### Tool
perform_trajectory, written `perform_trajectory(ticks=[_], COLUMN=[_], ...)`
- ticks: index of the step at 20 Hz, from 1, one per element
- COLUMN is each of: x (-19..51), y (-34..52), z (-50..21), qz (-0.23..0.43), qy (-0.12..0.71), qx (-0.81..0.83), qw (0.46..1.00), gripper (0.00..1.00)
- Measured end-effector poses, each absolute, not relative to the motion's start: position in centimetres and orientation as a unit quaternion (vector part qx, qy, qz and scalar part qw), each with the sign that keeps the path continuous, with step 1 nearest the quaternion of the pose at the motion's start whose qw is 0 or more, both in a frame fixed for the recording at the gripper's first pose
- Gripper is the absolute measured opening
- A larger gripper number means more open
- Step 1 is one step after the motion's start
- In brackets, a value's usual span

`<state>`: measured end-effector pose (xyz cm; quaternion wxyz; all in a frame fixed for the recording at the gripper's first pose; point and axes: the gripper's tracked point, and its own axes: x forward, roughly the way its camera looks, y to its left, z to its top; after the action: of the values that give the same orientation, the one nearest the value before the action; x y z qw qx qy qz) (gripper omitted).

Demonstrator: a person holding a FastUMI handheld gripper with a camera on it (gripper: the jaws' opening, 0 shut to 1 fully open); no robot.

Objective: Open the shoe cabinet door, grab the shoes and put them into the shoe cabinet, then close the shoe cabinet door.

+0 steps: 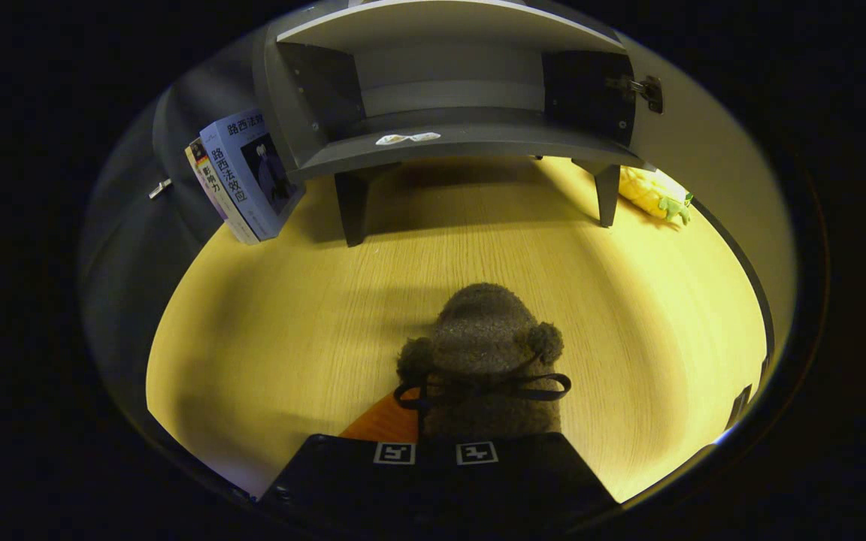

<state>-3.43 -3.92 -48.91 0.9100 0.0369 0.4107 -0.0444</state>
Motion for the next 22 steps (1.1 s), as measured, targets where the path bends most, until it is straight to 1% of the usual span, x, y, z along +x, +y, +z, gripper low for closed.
perform_trajectory(ticks=[4,13,18,22], x=[-2.2,1.4,3.7,6.0], y=[-4.4,-4.9,-6.4,-6.9], z=[-43.4,-27.2,-19.0,-13.1], qz=[-0.045,-0.033,-0.042,-0.036], qy=[0.374,0.264,0.207,0.180], qx=[0.033,0.019,0.012,0.004], qw=[0.926,0.964,0.977,0.983], gripper=[0.05,0.05,0.05,0.05])
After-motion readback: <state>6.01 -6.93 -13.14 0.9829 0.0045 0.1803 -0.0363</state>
